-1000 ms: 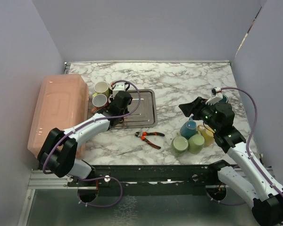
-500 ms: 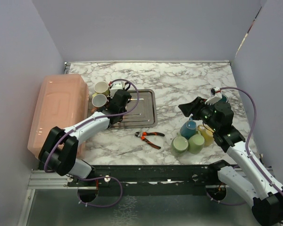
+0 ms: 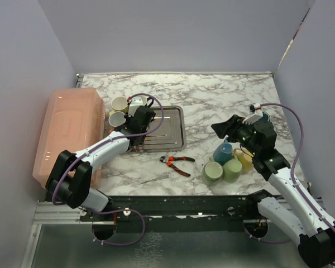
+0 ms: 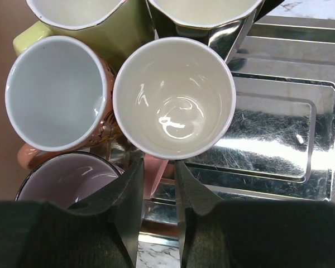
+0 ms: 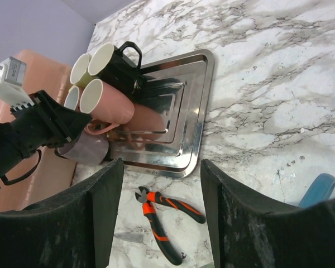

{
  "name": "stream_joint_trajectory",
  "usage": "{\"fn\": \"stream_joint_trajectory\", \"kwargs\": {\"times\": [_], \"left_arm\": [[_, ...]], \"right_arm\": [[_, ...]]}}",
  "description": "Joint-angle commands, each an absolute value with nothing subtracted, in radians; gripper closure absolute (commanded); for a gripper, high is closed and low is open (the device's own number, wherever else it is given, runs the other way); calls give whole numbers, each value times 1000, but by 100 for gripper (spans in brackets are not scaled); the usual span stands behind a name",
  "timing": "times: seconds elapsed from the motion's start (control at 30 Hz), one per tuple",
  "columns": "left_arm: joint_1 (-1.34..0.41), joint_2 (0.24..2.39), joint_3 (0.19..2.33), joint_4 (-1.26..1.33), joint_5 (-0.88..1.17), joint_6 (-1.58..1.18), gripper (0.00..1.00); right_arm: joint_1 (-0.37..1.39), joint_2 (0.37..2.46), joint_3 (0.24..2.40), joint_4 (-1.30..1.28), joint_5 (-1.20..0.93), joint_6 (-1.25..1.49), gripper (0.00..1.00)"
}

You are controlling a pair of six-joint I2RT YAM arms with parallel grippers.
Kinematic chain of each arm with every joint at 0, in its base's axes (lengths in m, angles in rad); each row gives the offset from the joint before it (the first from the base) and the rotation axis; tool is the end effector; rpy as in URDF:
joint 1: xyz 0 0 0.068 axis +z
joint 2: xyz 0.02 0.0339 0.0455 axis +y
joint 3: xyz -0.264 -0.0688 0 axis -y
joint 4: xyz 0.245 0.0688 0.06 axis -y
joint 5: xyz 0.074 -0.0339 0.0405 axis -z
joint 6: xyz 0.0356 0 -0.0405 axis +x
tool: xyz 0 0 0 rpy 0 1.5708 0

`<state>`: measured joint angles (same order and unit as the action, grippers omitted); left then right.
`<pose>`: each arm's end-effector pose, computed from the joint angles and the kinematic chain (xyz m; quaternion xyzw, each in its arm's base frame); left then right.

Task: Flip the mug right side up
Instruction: Place the cup on the tray.

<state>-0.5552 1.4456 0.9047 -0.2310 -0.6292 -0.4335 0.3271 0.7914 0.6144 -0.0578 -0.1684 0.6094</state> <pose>0.2673 -0.1412 0.2290 -0.0668 0.8818 0.0755 0.4608 0.1802 0.0674 0.2918 0.0585 0.7818 0.3375 0.5210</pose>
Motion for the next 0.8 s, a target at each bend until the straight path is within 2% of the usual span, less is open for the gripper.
{"fn": "stream_joint_trajectory", "kwargs": {"times": [0.0,0.27,0.4,0.43,0.5,0.63,0.77], "left_arm": [[-548,1417,946,-267,-631,-441,69],[-548,1299,976,-277,-515,-437,54],[-548,1208,974,-279,-454,-443,37],[-548,1185,972,-279,-438,-437,31],[-548,1145,967,-280,-413,-428,21],[-548,1019,935,-288,-422,-449,3],[-548,905,902,-289,-407,-431,1]], "right_arm": [[325,783,641,-94,-142,609,39],[326,780,699,-213,-75,577,39],[325,819,778,-389,32,534,38],[326,835,806,-442,53,511,36],[326,866,855,-540,87,458,22],[325,897,894,-616,197,428,13],[325,949,913,-631,239,453,11]]}}
